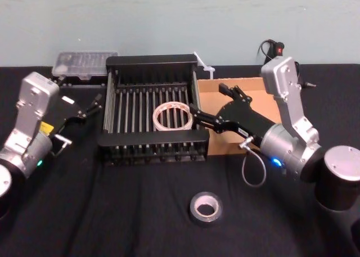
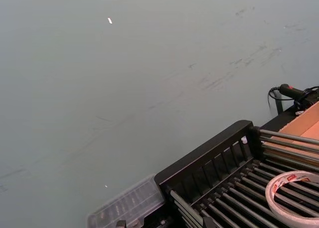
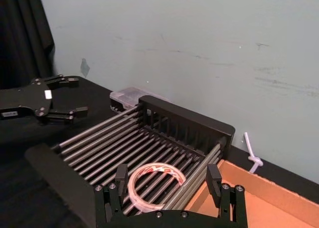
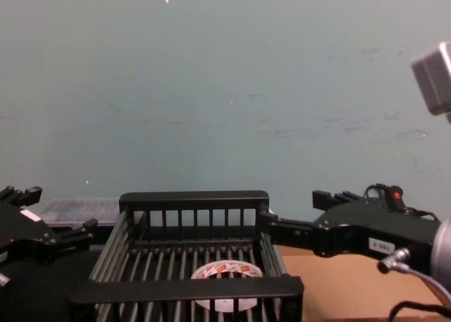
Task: Pick up the white tape and place it into the black box , Pick up the silver tape and place it into the brown box.
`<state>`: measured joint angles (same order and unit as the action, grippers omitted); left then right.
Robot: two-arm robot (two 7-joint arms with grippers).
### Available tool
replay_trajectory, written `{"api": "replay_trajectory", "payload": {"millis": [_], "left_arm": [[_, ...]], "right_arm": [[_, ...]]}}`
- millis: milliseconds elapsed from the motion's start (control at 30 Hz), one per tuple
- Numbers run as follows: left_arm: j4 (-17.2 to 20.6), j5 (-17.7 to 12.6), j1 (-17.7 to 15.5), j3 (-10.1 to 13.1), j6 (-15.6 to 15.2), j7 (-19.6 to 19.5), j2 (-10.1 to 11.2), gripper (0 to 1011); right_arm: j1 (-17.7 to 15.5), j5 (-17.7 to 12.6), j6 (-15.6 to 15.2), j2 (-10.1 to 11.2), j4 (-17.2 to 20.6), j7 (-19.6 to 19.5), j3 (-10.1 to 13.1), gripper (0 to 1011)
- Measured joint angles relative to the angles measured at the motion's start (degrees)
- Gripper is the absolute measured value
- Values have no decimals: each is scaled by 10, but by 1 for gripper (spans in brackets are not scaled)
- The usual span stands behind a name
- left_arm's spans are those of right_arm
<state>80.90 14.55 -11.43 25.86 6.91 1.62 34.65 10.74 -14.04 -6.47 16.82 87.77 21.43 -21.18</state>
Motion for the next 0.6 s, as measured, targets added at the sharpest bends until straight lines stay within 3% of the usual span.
{"api": "replay_trajectory", "payload": {"millis": [600], "left_arm": [[0,0,0,0,0,0,0,1001]], "right_arm": [[-75,-24,-13,53,88,-5,11,1000]]}}
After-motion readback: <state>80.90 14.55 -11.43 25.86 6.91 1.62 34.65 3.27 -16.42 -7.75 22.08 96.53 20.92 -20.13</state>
